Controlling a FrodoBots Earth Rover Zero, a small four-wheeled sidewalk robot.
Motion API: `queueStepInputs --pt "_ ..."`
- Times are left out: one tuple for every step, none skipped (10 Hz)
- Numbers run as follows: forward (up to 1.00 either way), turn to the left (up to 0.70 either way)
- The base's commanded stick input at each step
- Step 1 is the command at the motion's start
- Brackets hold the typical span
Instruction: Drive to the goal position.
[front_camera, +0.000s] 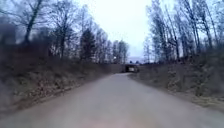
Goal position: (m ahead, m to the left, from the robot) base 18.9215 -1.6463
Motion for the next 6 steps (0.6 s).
queueStepInputs --pt "1.0 -0.21" --pt "1.0 0.0" --pt "1.0 0.0" --pt "1.0 0.0" --pt "1.0 0.0" --pt "1.0 0.0"
